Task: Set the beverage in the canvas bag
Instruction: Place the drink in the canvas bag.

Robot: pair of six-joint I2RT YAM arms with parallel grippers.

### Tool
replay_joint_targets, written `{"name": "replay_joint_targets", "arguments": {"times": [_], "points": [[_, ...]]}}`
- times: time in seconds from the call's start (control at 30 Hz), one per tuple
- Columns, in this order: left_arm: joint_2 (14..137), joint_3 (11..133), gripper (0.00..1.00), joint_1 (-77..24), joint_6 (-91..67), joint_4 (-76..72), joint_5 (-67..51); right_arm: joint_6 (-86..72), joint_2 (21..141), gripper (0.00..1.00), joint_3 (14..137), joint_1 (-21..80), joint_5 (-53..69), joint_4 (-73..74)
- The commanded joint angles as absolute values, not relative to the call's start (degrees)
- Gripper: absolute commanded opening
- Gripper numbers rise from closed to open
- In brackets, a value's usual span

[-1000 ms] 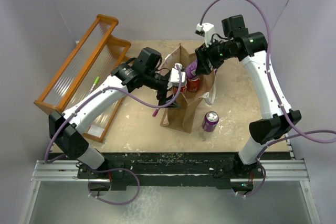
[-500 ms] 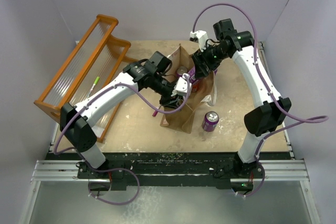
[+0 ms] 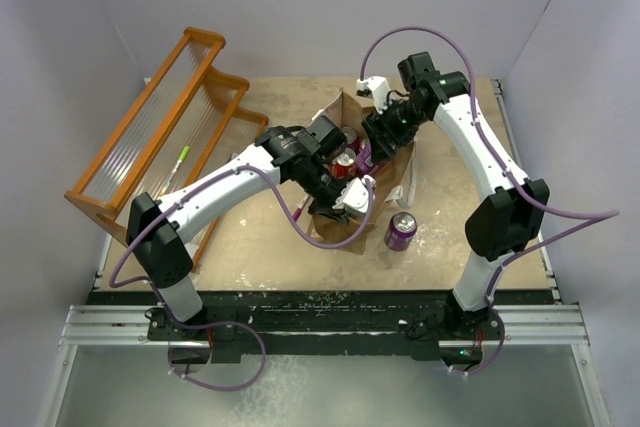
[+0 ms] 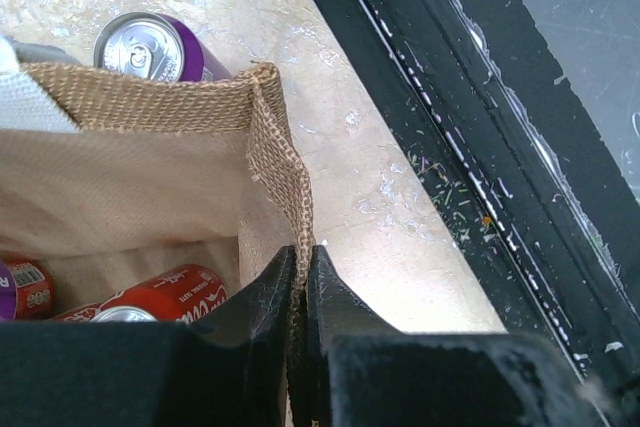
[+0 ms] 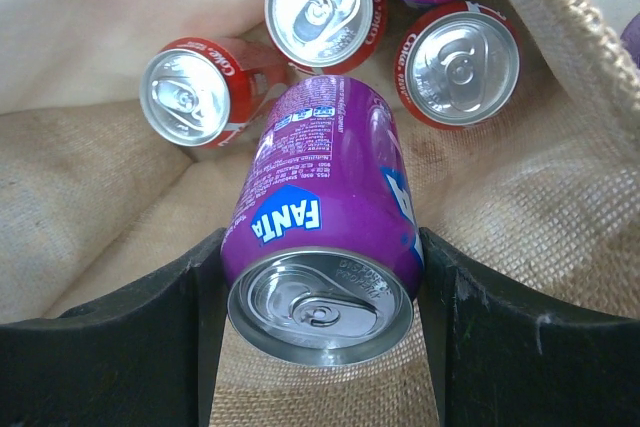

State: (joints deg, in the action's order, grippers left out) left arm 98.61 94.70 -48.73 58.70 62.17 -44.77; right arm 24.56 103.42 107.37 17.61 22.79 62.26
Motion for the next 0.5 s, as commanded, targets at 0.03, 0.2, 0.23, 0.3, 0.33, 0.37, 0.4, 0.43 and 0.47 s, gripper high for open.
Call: {"name": "replay_joint_targets", "arguments": {"times": [0.03, 0.2, 0.23, 0.3, 0.33, 0.37, 0.4, 0.43, 0.47], "points": [[97.9, 93.1, 0.10, -49.7, 61.6, 62.0, -42.6, 24.6, 100.0, 0.00, 105.6, 17.5, 19.8, 58.0], [97.8, 93.1, 0.09, -49.7, 60.8, 61.0, -41.6, 24.5, 100.1, 0.00, 104.2, 18.3, 17.2, 57.9], [97.8, 93.1, 0.08, -49.6, 60.6, 60.7, -41.5, 24.5, 100.2, 0.00, 103.8, 18.5, 16.7, 58.0], [97.7, 93.0, 0.08, -49.6, 60.4, 60.4, -41.4, 24.3, 100.4, 0.00, 103.7, 18.7, 16.1, 58.3], [97.5, 92.9, 0.08, -49.7, 60.2, 60.3, -41.4, 24.1, 100.5, 0.00, 103.7, 18.8, 16.0, 58.5], [97.4, 92.6, 0.07, -49.7, 60.1, 60.1, -41.3, 23.9, 100.6, 0.00, 103.8, 19.1, 16.0, 58.5], [97.2, 92.3, 0.07, -49.7, 60.2, 60.0, -41.3, 23.8, 100.7, 0.00, 103.8, 19.3, 16.1, 58.5], [97.1, 92.0, 0.07, -49.7, 60.3, 60.1, -41.2, 23.7, 100.8, 0.00, 103.9, 19.7, 16.1, 58.6], [96.9, 91.7, 0.07, -49.6, 60.3, 60.2, -41.1, 23.6, 101.0, 0.00, 104.0, 20.0, 16.0, 58.8]]}}
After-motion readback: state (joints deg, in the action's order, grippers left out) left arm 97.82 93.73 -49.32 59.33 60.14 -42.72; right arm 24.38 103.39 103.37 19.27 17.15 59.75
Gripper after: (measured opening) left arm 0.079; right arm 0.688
